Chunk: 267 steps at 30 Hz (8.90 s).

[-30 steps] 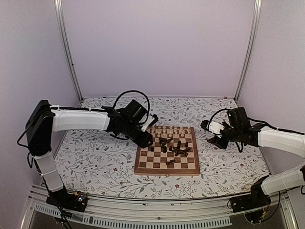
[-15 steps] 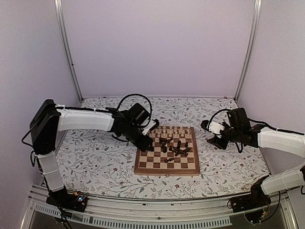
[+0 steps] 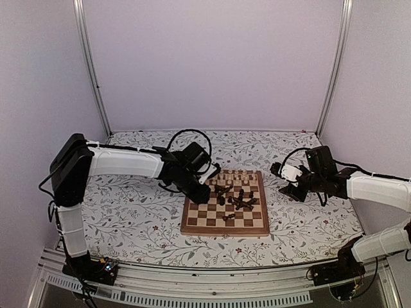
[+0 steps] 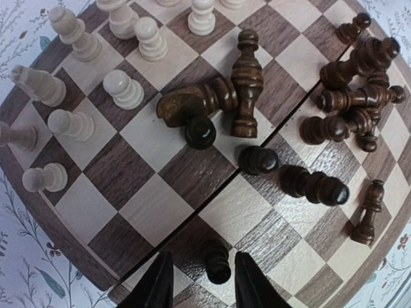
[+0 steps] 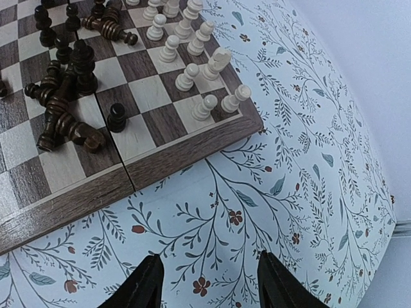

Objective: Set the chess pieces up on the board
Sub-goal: Pick up the chess piece from the chessboard, then place the chess piece on the chessboard, then pick up the chess piece from the chessboard, then place the chess piece on the chessboard.

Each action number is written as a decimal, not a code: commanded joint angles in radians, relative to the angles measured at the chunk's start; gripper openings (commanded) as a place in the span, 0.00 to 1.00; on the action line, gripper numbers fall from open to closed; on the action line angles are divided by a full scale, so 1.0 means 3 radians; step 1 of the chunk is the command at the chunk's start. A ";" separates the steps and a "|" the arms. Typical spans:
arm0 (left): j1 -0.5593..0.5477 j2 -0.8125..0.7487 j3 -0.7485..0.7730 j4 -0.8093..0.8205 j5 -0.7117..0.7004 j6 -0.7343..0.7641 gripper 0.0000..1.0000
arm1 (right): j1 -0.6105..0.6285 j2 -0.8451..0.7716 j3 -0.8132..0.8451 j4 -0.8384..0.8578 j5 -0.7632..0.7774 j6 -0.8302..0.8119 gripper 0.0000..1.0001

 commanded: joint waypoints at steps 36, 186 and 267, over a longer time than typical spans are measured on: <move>-0.0296 -0.0776 -0.0816 -0.0160 0.0026 -0.0271 0.10 | -0.0005 0.0166 -0.0042 0.0017 0.0009 -0.0062 0.51; -0.0598 -0.0711 -0.0796 0.2294 0.0117 -0.0113 0.12 | 0.0270 0.1596 0.1929 -0.1334 -0.3524 0.1349 0.44; 0.0483 -0.1598 -0.0810 0.0935 -0.0651 0.0374 0.66 | 0.1358 0.1420 0.1956 -0.1679 -0.0816 0.0259 0.37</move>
